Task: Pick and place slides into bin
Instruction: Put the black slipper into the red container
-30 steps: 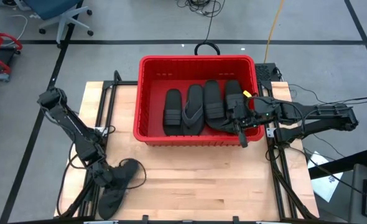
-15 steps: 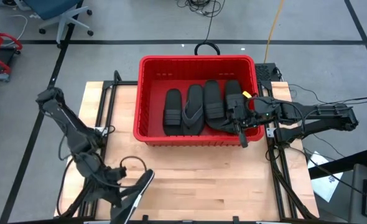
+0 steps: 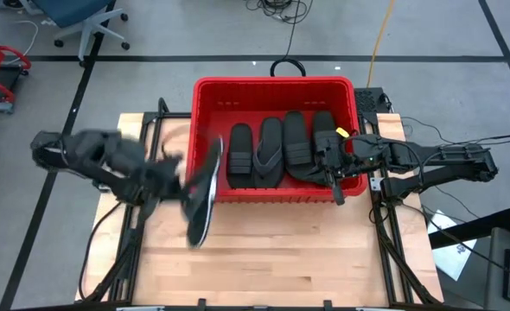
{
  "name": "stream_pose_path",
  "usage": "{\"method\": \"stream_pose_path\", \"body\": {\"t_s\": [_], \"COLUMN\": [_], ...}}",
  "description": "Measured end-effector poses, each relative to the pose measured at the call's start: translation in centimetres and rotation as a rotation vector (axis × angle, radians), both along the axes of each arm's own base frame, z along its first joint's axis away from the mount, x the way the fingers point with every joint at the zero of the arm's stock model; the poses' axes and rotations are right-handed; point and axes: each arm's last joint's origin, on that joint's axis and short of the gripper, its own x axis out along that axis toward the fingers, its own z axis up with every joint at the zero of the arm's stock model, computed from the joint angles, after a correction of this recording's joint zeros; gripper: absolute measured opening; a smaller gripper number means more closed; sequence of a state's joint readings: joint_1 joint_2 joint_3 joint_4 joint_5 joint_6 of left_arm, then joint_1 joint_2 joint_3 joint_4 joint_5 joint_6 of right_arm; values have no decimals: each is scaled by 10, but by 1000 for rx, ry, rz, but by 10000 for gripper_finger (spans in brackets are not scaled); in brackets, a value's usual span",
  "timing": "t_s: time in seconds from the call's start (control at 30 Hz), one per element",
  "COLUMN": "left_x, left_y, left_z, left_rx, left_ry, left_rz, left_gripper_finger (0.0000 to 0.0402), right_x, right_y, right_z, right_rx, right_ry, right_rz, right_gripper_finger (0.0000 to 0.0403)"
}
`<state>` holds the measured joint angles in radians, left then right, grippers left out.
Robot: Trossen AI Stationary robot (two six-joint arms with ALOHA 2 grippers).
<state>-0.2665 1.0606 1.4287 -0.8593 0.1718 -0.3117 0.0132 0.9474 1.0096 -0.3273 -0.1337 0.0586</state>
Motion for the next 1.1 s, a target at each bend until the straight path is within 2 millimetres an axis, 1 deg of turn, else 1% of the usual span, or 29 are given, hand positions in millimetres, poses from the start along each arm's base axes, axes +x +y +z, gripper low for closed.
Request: {"method": "stream_pose_path", "body": {"t_s": [0.1,0.17,0.23,0.3,0.4,0.53,0.67,0.77,0.93,1.1], "left_x": [11,22,34,48,72,100,123,136,150,158], "left_y": [35,59,83,106,139,170,190,199,206,211], "left_z": [12,13,10,0,-26,-61,-95,-115,-140,-159], "left_rx": [143,198,231,252,209,128,20,-51,-115,-159], "left_ry": [-21,-17,-2,45,141,283,395,451,524,606], "left_rz": [128,175,216,262,269,305,311,324,321,373], "left_gripper_finger": [0,0,0,0,0,0,0,0,0,0], "right_x": [0,0,0,0,0,0,0,0,-1,-1], "right_y": [0,0,0,1,1,1,1,1,1,1], "right_z": [0,0,0,0,0,0,1,1,1,1], "right_rx": [1,5,6,14,32,47,39,38,37,31], "right_ry": [0,1,1,1,4,5,-11,-9,-7,-7], "right_rz": [0,-1,0,19,17,11,14,14,14,17], "right_gripper_finger": [0,0,0,0,0,0,0,0,0,0]}}
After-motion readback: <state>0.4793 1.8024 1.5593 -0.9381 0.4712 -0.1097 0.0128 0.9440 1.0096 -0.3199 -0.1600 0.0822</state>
